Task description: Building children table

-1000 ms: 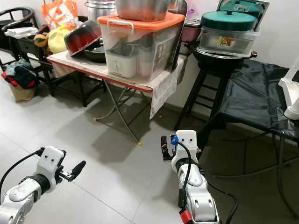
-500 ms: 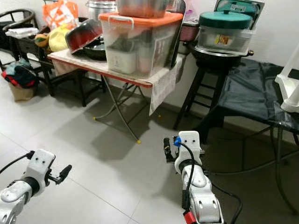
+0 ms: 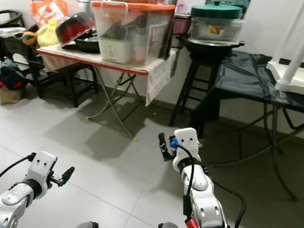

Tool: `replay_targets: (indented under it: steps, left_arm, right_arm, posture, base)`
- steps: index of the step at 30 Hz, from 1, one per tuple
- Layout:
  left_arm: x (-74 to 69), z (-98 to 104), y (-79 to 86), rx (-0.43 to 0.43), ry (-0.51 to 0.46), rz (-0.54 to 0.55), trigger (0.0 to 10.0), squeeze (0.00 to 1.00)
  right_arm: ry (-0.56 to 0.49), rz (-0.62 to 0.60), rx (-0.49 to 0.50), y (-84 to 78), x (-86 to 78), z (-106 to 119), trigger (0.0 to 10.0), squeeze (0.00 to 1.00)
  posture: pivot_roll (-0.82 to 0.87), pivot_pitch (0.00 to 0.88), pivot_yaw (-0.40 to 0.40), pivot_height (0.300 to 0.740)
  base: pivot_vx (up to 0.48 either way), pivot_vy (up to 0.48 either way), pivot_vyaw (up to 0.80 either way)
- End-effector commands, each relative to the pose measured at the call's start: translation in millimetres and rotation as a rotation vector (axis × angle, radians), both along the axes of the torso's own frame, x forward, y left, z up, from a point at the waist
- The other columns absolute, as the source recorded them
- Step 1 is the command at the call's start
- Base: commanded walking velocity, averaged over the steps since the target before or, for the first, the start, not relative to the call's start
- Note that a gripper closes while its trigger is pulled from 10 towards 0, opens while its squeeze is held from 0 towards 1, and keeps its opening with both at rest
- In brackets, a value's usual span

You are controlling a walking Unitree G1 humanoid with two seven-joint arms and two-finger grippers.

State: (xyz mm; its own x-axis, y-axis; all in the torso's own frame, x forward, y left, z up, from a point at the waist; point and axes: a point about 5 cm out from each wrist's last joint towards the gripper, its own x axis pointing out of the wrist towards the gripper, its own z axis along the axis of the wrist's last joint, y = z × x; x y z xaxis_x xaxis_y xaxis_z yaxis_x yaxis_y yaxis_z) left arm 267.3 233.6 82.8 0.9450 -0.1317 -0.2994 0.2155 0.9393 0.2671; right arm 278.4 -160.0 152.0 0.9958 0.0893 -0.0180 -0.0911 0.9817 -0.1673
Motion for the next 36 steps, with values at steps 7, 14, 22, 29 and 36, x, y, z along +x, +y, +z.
replay_targets:
  steps: [7, 14, 22, 29, 36]
  left_arm:
    - [-3.5, -8, 8.1, 0.039, 0.062, 0.044, 10.0, 0.00]
    - [-4.8, -13, 15.9, 0.076, 0.103, 0.092, 10.0, 0.00]
    - [-8.4, -21, 14.9, 0.088, 0.161, 0.060, 10.0, 0.00]
    - [-11.4, -27, 19.3, 0.118, 0.206, 0.075, 10.0, 0.00]
    - [-11.7, -30, 26.1, 0.137, 0.227, 0.116, 10.0, 0.00]
  right_arm:
    - [-0.023, 0.004, -0.006, -0.3, 0.3, 4, 10.0, 0.00]
    - [-0.032, 0.015, 0.000, 1.2, -0.5, 4, 10.0, 0.00]
    - [-0.026, 0.008, 0.008, 2.3, 0.3, 3, 10.0, 0.00]
    - [-0.024, 0.012, 0.011, 3.9, -0.6, 2, 10.0, 0.00]
    - [-0.025, 0.019, 0.010, 4.1, -1.1, 2, 10.0, 0.00]
  posture:
    - [0.08, 0.000, -0.048, 0.550]
    - [0.08, 0.000, -0.047, 0.525]
    - [0.09, 0.000, -0.042, 0.495]
    - [0.09, 0.000, -0.041, 0.475]
    - [0.09, 0.000, -0.042, 0.455]
  base:
    - [0.000, 0.000, 0.00]
    - [0.000, 0.000, 0.00]
    - [0.000, 0.000, 0.00]
    - [0.000, 0.000, 0.00]
    - [0.000, 0.000, 0.00]
